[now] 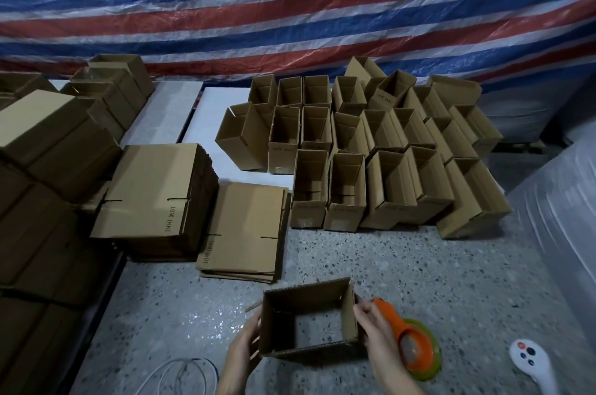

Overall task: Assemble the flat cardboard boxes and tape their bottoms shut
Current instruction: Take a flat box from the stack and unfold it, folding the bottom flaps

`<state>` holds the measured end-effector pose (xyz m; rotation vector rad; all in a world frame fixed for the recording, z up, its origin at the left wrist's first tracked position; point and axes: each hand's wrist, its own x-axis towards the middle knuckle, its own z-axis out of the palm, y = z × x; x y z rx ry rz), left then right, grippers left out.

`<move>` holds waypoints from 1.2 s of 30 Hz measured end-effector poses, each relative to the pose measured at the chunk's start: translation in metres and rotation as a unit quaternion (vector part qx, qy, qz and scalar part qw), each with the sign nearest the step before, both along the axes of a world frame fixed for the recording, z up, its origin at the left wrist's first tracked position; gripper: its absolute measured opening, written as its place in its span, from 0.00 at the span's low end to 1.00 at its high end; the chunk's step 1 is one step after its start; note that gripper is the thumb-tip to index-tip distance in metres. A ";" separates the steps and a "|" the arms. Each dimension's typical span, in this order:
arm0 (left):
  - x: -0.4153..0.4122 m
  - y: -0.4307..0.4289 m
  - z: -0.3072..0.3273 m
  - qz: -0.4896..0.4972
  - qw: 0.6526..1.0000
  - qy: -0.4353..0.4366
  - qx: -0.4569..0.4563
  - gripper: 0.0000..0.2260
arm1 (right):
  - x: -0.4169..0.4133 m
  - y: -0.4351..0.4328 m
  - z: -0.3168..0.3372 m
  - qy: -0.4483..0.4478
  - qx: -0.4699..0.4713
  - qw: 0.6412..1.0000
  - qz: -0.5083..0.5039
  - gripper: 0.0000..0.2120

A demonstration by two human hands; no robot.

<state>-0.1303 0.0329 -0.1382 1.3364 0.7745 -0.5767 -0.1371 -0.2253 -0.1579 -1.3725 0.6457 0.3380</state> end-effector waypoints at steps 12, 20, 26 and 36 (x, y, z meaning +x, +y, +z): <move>-0.007 0.007 0.002 0.005 0.999 -0.019 -0.034 0.12 | 0.033 0.007 0.018 0.019 -0.178 0.970 0.163 0.17; -0.003 0.003 -0.001 0.015 1.000 -0.009 -0.024 0.08 | 0.046 0.004 0.013 0.024 -0.245 0.936 0.253 0.21; 0.002 0.007 -0.005 -0.008 1.000 -0.003 -0.027 0.14 | 0.047 0.003 0.007 0.000 -0.263 0.930 0.258 0.21; 0.020 -0.020 -0.005 -0.085 0.980 -0.083 0.158 0.16 | 0.042 -0.007 0.002 -0.054 -0.266 0.916 0.294 0.14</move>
